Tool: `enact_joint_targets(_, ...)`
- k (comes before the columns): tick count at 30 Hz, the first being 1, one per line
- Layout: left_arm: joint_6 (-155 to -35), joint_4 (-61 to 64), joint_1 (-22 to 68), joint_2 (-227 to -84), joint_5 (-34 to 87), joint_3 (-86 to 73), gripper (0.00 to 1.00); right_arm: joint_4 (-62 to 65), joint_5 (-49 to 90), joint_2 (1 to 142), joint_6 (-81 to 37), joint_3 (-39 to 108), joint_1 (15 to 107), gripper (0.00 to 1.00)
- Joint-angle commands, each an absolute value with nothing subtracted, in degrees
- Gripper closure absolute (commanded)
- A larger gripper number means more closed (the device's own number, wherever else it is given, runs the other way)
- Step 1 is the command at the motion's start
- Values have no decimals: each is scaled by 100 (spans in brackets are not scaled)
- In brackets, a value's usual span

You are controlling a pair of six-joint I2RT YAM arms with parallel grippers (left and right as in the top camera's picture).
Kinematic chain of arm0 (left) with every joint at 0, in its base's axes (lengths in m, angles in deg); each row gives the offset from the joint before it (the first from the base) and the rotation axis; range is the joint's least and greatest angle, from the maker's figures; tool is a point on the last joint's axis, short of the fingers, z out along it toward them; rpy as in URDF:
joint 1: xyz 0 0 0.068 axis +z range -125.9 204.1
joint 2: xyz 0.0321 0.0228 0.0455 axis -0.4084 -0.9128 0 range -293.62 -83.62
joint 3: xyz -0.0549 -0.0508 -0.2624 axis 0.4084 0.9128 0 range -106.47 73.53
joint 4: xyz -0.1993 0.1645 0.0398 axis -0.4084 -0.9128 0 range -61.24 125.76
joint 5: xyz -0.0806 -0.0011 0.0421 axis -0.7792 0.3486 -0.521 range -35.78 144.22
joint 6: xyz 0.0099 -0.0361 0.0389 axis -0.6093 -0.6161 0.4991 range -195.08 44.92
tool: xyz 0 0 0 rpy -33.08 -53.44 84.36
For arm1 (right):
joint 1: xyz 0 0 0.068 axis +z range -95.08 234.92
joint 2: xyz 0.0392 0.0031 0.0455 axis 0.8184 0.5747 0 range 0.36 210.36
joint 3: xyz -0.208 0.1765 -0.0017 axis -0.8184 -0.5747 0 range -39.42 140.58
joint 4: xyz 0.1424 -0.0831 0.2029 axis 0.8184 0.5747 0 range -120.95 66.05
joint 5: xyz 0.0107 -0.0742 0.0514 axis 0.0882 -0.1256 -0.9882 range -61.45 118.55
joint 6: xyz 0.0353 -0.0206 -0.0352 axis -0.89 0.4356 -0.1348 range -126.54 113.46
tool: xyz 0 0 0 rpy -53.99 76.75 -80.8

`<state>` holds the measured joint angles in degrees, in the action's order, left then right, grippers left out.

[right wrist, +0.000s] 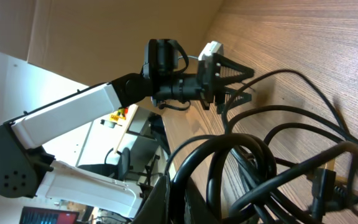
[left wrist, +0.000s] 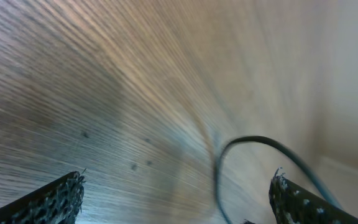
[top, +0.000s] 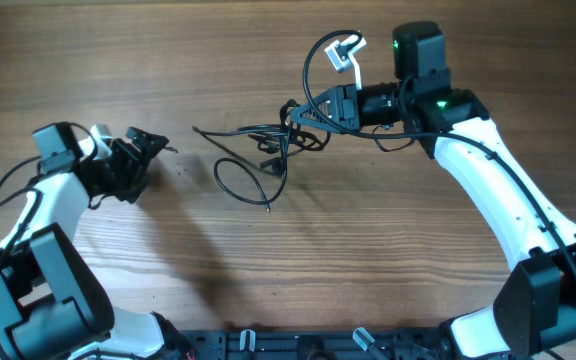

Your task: Untangle cables

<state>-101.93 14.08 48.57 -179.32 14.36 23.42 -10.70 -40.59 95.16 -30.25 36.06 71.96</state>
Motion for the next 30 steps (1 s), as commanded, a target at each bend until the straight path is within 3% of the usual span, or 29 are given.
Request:
enact_joint_targets(1,-10064,1432,5375,-17989,-804,2368,6,-1075,-4092,9379,-2883,3685,7176,96)
enact_joint_targets(2,-9791,1526,5463,-17978,-1486,2368,8,-1075,-4092,9379,-2907,3685,7176,96)
enact_joint_targets(3,-9361,1826,5478,-17930,-2216,2368,16,-1075,-4094,9379,-2911,3685,7176,96)
enact_joint_targets(5,-8681,2152,5150,-17825,-2480,2368,21,-1068,-4098,9379,-2911,3685,7178,96)
enact_joint_targets(11,-8558,3583,3576,-17810,-2681,2368,1,-1022,-4162,9379,-2902,3685,7176,96)
enact_joint_targets(14,-8572,3795,2945,-17812,-2424,2368,0,-1108,-4155,9379,-2911,3685,7170,96)
enact_joint_targets(20,-8576,3470,2840,-17812,-1184,2371,0,-911,-3607,9379,-3108,3685,7176,96)
enact_joint_targets(29,-8576,3524,2833,-17810,-1221,2368,0,-710,-3316,9379,-3075,3685,7178,96)
enact_joint_targets(30,-8576,3861,2833,-17810,-1722,2368,0,-714,-3430,9379,-3009,3685,7178,96)
